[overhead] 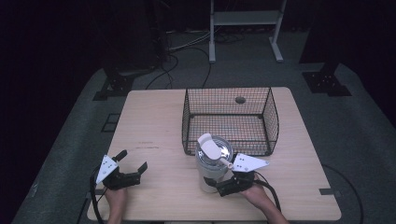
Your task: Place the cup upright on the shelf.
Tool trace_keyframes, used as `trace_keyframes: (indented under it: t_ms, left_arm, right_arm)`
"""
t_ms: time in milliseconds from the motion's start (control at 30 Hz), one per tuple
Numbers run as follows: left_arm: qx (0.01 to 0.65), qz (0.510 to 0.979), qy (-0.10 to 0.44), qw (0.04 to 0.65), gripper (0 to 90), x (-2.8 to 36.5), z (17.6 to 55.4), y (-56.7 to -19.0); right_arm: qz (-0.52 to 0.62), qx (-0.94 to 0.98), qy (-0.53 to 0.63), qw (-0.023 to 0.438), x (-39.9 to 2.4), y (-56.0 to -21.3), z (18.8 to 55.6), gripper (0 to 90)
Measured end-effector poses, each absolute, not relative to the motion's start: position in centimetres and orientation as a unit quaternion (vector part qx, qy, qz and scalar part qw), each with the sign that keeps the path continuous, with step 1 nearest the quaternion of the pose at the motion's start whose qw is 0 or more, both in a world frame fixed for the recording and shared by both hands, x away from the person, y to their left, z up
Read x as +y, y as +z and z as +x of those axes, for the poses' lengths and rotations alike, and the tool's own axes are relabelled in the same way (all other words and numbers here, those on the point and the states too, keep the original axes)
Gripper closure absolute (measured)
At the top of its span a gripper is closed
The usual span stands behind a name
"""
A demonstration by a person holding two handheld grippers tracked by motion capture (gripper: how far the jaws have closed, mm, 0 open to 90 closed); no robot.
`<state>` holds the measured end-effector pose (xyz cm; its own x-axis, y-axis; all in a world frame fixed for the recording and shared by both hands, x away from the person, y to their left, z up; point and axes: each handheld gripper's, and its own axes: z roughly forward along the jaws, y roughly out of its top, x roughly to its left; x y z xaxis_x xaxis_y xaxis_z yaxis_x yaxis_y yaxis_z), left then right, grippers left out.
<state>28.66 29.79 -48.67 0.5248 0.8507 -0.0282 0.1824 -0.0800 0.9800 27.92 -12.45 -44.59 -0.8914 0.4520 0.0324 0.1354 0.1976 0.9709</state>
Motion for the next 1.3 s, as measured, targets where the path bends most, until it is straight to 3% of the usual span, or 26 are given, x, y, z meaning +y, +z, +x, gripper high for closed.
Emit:
trace_keyframes:
  t_ms: [833,1300]
  left_arm:
    - [0.386,0.670,0.298,0.560,0.0,29.8,28.6,-48.7]
    - [0.386,0.668,0.298,0.562,0.0,29.9,28.6,-48.7]
  right_arm:
    - [0.202,0.750,0.615,0.135,-13.7,-37.9,30.9,9.0]
    - [0.196,0.744,0.620,0.153,-13.4,-33.2,34.5,9.0]
